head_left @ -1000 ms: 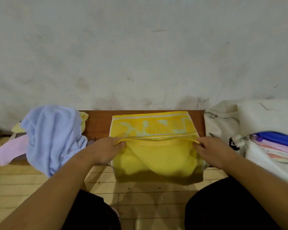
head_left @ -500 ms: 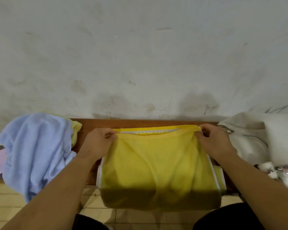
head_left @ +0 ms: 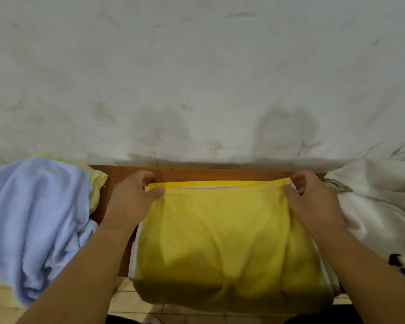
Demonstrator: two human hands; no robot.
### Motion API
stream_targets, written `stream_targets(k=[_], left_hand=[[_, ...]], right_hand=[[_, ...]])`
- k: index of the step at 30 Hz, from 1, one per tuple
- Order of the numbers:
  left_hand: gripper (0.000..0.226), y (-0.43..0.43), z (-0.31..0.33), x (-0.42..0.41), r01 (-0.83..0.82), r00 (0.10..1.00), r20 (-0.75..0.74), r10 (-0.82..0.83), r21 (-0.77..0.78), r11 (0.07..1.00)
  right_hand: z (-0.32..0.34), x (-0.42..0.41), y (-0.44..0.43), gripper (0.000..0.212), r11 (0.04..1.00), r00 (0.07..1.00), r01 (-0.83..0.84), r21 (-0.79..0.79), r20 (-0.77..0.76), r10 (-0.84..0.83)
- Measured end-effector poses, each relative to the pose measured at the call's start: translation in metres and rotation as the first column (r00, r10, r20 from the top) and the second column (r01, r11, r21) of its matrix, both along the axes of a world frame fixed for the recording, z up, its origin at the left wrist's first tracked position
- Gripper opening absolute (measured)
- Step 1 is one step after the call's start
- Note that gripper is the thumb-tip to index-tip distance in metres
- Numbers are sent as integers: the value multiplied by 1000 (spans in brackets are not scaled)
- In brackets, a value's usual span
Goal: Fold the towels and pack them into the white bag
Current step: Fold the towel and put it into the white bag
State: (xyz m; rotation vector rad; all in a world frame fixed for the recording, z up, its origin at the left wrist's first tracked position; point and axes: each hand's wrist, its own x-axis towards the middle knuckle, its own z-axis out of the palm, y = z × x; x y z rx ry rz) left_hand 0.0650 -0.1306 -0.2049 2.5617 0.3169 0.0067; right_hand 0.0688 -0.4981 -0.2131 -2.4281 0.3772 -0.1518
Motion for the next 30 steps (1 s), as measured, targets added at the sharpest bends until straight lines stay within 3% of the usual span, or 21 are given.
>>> stream_targets(k=[2,6,10,14,17,24,30], left_hand=[[46,3,4,1,32,997,-72,-32,3,999],[21,0,7,-1,45,993,-108,-41,31,999],[17,-4,10,-4,40,996,-76,-38,32,999],[21,2,13,-5,61,998,2,-61,-56,997],[15,10,14,-5,62,998,14,-61,-128,990],[17,21,16,-7,118,979,-134,-154,-239,964],[10,16,15,-5,94,993,-64,-104,-142,985]], right_hand=[[1,0,0,24,1000,999,2,-15,-38,-2],[0,2,-3,14,996,996,-41,-77,-76,35],[3,-4,-5,9,998,997,-61,-20,-44,61],[8,-11,-7,14,987,998,-67,148,22,64],[8,-12,-10,20,976,994,-102,190,58,92],[6,-9,-12,15,980,999,-48,192,28,43],[9,-9,-9,9,981,999,-50,188,18,48]])
